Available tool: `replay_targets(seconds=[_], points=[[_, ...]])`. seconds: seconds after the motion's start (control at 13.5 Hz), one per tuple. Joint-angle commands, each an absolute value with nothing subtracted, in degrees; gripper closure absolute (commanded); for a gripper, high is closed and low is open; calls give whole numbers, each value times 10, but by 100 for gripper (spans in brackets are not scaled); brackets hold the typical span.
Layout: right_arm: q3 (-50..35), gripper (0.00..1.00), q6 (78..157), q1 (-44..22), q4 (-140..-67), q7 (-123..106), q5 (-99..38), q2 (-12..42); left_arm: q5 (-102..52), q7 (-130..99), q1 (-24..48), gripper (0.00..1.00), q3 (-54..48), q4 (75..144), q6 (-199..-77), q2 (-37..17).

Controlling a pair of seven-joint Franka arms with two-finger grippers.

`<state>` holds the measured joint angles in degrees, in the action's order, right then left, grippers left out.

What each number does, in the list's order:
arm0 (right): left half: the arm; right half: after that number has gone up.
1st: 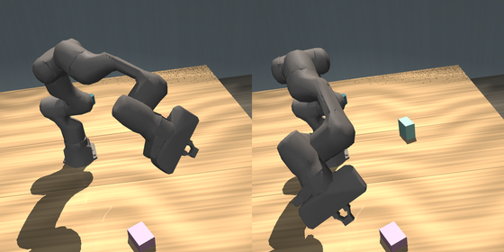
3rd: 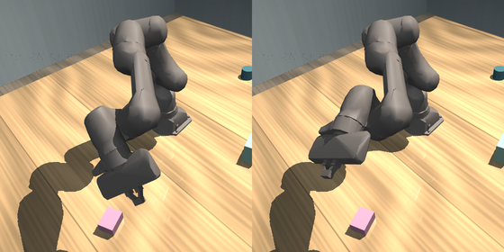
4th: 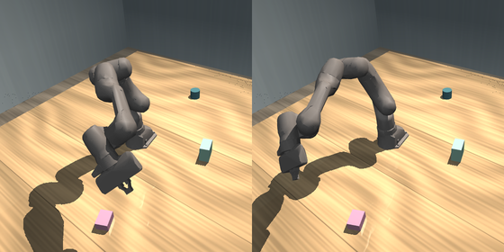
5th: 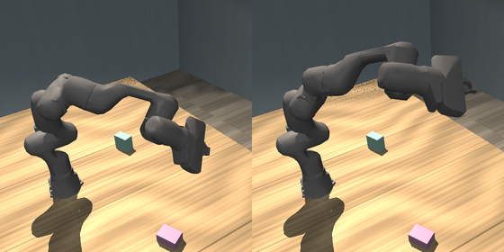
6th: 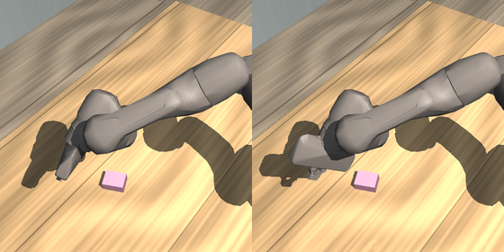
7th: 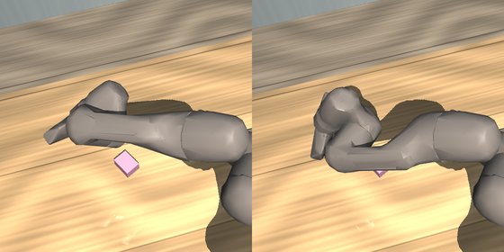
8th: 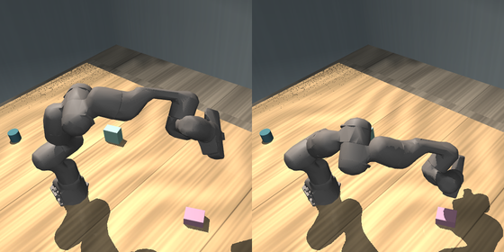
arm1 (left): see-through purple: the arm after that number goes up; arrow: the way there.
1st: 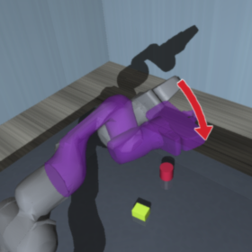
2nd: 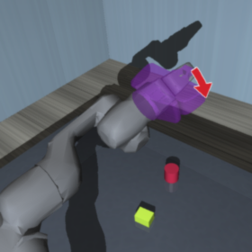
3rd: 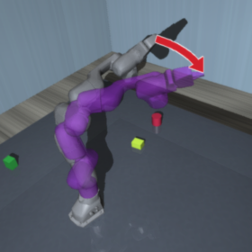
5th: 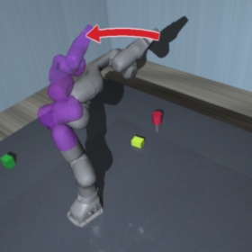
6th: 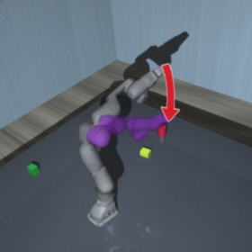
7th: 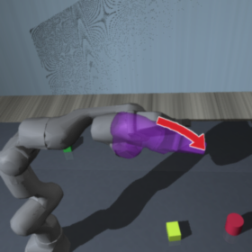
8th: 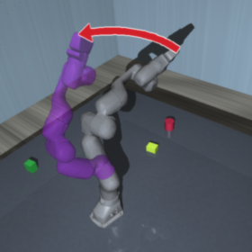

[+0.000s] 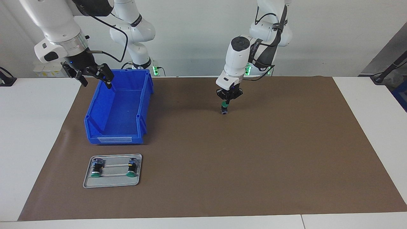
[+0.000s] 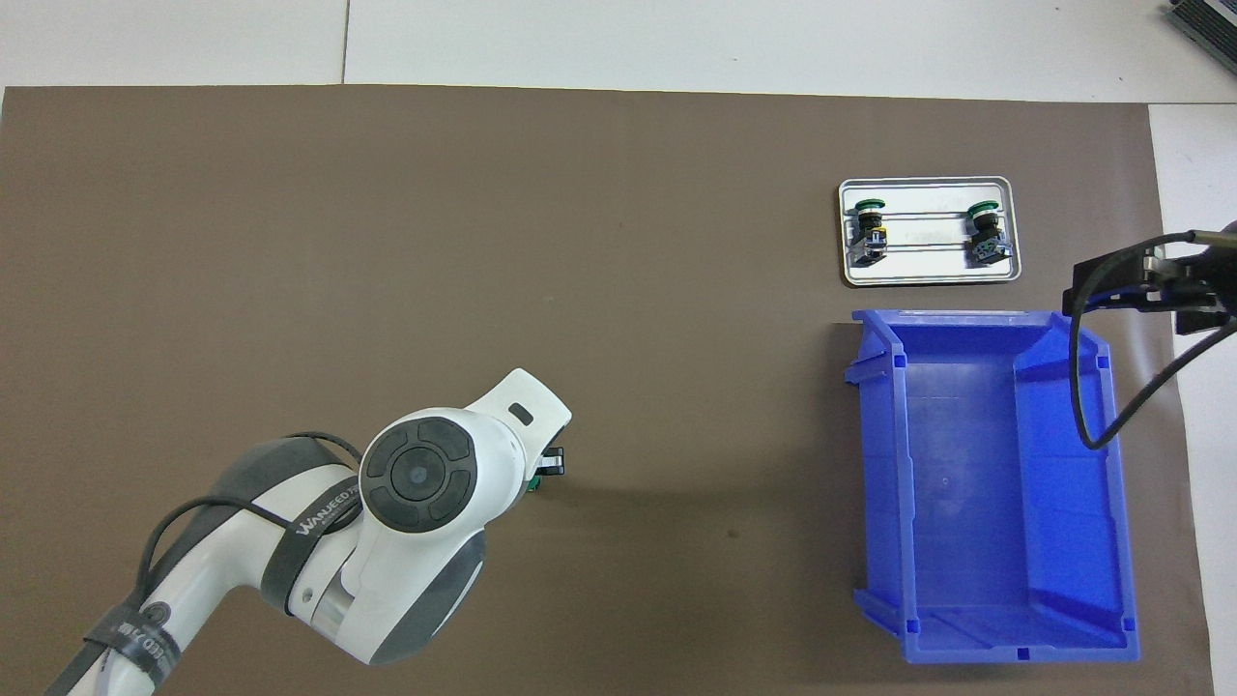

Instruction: Place and press button with both arms

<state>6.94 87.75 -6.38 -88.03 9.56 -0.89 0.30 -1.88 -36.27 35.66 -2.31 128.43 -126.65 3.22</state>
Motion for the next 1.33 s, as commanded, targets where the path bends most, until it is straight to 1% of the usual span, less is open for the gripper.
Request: replay_targets(seconds=[0.0, 0.52, 0.89, 1.11, 1.26], points=[[64, 0, 879, -57, -888, 83, -18, -3, -26, -367, 365, 100, -15, 1326, -1284, 62], [64, 0, 879, -57, -888, 83, -18, -3, -27, -383, 384, 100, -15, 1343, -1303, 70], [64, 0, 879, -57, -888, 83, -18, -3, -27, -378, 377, 100, -14, 1340, -1307, 69], [64, 0, 879, -57, -887, 83, -18, -3, -30, -383, 375, 100, -15, 1335, -1366, 58], [64, 0, 879, -57, -888, 83, -18, -3, -33, -381, 375, 100, -14, 1338, -1367, 58]])
